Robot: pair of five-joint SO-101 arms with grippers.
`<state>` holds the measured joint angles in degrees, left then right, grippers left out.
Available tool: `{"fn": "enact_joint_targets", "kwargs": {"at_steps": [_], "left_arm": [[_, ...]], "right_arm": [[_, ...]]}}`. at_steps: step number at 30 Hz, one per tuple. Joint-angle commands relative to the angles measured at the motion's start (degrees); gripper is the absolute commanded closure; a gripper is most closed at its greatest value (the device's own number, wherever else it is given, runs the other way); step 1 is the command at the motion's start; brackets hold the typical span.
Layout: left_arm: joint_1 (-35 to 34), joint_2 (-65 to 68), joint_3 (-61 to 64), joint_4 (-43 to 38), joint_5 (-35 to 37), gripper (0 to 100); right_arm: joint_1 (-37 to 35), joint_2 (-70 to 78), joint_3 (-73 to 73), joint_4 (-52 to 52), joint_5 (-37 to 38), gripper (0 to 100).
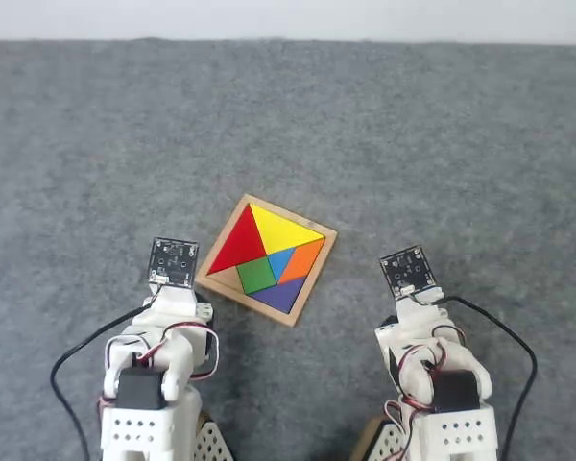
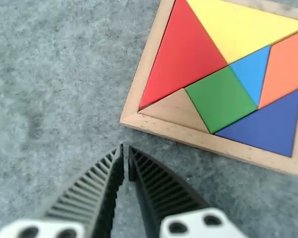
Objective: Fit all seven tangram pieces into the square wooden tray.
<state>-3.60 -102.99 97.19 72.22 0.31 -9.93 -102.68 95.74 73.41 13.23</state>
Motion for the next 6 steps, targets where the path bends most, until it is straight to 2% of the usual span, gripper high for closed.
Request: {"fn": "enact_joint_targets", "kwargs": {"at_steps": [1, 6], "left_arm": [[0.3, -1.1, -0.8, 0.1, -0.2, 99], [0.3, -1.1, -0.8, 0.1, -0.2, 99]], "right_arm": [[-0.2, 0.6, 0.7, 0.4, 0.5, 99.1], [-0.2, 0.6, 0.7, 0.4, 0.5, 99.1]]}}
